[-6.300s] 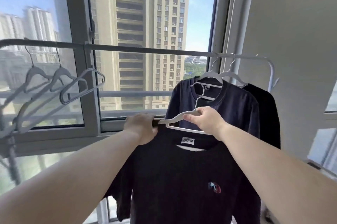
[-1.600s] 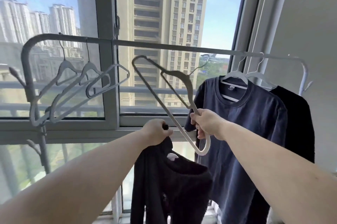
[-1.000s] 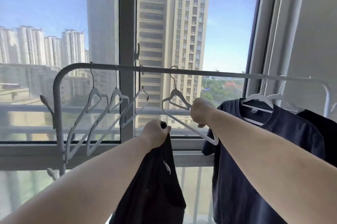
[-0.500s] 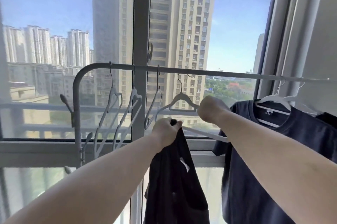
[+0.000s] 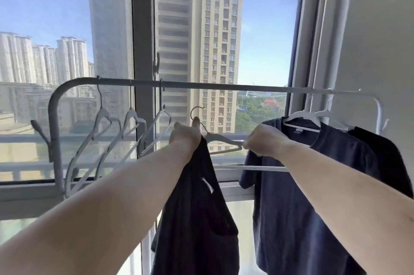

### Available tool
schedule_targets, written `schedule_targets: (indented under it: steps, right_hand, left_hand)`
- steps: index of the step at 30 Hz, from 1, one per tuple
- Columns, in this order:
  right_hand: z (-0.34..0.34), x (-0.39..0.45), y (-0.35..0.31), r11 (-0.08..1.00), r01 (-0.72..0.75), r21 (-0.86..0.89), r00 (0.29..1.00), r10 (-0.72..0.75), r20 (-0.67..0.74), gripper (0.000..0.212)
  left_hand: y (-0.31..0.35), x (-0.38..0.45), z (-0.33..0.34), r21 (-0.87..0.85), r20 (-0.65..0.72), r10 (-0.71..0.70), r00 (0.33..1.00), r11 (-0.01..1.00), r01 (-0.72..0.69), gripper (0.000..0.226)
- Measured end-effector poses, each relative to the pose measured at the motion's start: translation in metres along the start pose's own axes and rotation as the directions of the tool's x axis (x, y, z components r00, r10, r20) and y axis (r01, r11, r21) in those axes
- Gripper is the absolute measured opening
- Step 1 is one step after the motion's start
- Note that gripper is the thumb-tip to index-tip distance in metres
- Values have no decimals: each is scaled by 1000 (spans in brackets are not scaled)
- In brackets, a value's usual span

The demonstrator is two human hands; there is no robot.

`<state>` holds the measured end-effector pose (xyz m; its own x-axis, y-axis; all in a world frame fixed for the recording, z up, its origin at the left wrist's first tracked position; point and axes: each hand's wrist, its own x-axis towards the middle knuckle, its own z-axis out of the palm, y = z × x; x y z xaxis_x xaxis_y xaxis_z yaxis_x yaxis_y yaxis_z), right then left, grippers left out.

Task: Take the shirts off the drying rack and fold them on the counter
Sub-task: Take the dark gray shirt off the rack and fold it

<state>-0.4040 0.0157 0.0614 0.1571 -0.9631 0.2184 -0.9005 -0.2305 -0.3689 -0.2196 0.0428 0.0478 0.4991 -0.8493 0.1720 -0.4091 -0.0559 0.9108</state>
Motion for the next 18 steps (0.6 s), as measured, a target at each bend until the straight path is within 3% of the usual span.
schedule_targets:
  steps: [5,7,10,12,18]
  right_hand:
    - [-5,8,31,999,48,20,998,-48,35,23]
    - [-4,13,41,997,65,52,998,-66,21,27]
    - [-2,20,47,992,110,57,994,-110,3,33]
    - [0,25,50,987,137,78,991,-137,-5,34]
    - [-9,33,47,965,176,194,982,-159,-101,36]
  left_hand:
    - [17,-1,14,135,-123,-30,992,990,47,70]
    - [19,0,20,167,-153,-39,987,984,65,57]
    - [27,3,30,17,-112,-82,990,996,85,46]
    - [30,4,34,-61,-100,-50,994,997,44,47]
    - [15,2,35,20,-116,20,993,1000,-18,68]
